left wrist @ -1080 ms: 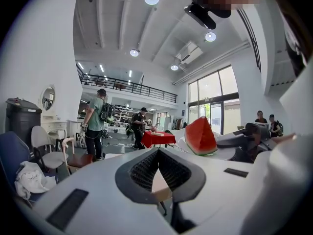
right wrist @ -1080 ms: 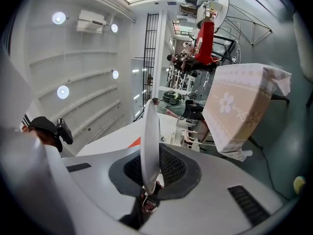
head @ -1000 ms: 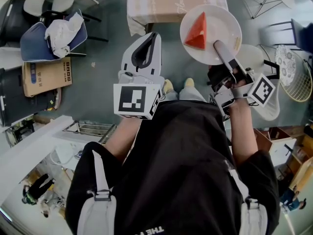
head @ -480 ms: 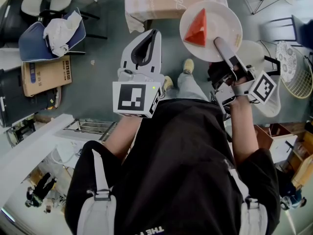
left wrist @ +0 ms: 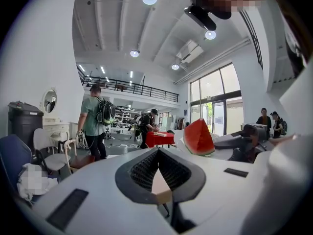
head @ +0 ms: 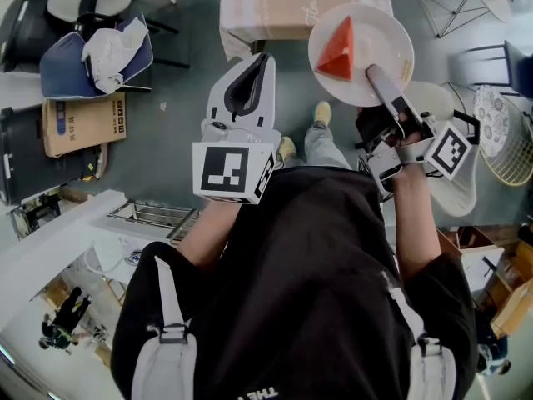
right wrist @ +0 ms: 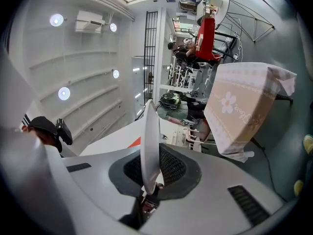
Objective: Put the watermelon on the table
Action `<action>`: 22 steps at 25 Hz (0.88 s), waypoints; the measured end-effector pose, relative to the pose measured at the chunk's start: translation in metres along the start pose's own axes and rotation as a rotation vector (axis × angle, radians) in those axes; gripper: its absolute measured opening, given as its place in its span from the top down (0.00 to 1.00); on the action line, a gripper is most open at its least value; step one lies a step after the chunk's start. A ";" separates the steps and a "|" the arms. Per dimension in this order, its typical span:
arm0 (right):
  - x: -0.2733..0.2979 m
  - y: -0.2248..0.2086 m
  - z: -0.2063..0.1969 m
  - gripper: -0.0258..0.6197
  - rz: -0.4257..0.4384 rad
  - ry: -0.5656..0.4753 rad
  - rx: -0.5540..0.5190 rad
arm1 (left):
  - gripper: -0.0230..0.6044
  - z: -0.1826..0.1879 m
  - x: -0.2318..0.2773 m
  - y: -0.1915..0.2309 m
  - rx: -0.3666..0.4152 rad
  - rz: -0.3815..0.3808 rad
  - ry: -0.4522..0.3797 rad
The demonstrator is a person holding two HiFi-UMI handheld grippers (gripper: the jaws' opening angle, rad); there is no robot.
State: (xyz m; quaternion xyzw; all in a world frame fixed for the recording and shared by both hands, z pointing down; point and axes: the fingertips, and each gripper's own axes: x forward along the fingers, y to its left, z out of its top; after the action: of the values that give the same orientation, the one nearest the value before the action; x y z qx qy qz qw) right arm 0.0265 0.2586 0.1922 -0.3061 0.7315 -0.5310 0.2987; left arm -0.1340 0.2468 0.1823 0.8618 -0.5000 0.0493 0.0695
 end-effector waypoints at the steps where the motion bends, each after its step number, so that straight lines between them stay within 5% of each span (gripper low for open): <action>1: 0.001 0.000 0.000 0.92 0.004 0.004 0.001 | 0.96 0.001 0.000 0.002 0.002 0.007 -0.001; 22: 0.029 -0.021 0.059 0.92 0.008 0.037 0.021 | 0.96 0.012 0.074 -0.002 0.005 0.015 0.009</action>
State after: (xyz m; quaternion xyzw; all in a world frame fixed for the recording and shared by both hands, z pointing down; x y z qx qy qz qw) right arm 0.0562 0.1961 0.1944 -0.2901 0.7326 -0.5430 0.2902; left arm -0.0956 0.1830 0.1817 0.8581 -0.5058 0.0551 0.0691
